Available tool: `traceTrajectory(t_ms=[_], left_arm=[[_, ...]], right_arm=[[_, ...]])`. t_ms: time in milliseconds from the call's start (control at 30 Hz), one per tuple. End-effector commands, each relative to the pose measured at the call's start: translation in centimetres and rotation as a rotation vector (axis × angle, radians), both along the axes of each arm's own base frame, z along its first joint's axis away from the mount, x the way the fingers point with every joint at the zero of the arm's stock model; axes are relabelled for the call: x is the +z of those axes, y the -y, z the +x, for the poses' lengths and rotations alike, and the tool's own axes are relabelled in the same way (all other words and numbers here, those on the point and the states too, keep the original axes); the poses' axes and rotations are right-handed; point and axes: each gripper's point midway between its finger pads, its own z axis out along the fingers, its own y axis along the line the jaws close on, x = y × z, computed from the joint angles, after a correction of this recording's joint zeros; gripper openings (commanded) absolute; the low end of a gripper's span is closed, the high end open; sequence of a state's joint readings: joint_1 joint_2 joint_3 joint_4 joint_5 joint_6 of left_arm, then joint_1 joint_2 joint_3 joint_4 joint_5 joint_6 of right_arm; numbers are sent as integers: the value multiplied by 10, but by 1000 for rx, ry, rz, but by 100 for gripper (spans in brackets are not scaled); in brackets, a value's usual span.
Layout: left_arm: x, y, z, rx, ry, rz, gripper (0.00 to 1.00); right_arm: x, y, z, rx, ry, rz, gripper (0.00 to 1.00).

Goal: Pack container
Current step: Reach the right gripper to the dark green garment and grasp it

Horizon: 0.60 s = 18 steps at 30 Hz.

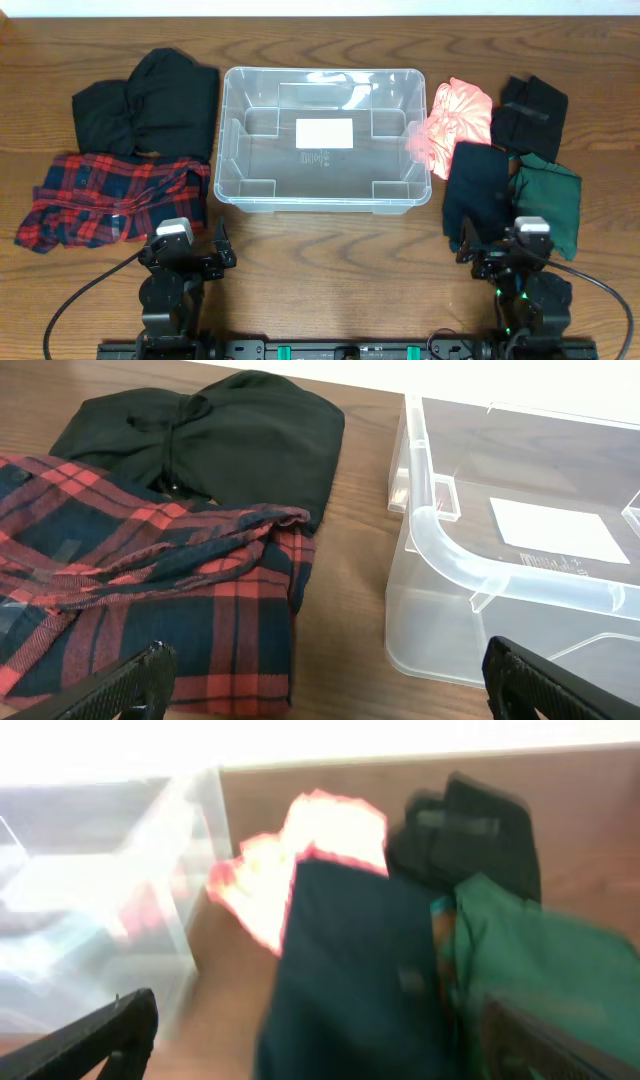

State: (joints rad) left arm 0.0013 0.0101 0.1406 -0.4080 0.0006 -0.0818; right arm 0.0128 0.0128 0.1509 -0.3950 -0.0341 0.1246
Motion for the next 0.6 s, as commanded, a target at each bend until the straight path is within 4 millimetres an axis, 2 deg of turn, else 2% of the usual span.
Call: traceTrajectory(t_ms=[0, 67, 167, 233, 367, 467, 567], left_arm=[[-8, 1, 0, -3, -12, -5, 98], [-8, 1, 0, -3, -12, -5, 98], [-8, 1, 0, -3, -12, -5, 98], [-8, 1, 0, -3, -12, -5, 98], [-8, 1, 0, -3, -12, -5, 98], [-8, 1, 0, -3, -12, -5, 98], [-8, 1, 0, -3, -12, -5, 98]], right_arm=[[34, -26, 2, 129, 125, 108, 99], [56, -32, 3, 167, 194, 149, 99], [74, -32, 4, 160, 175, 184, 99], [79, -28, 9, 126, 111, 182, 99], [77, -12, 24, 10, -162, 184, 99], [87, -9, 45, -8, -355, 168, 99], [111, -28, 75, 132, -436, 158, 99]])
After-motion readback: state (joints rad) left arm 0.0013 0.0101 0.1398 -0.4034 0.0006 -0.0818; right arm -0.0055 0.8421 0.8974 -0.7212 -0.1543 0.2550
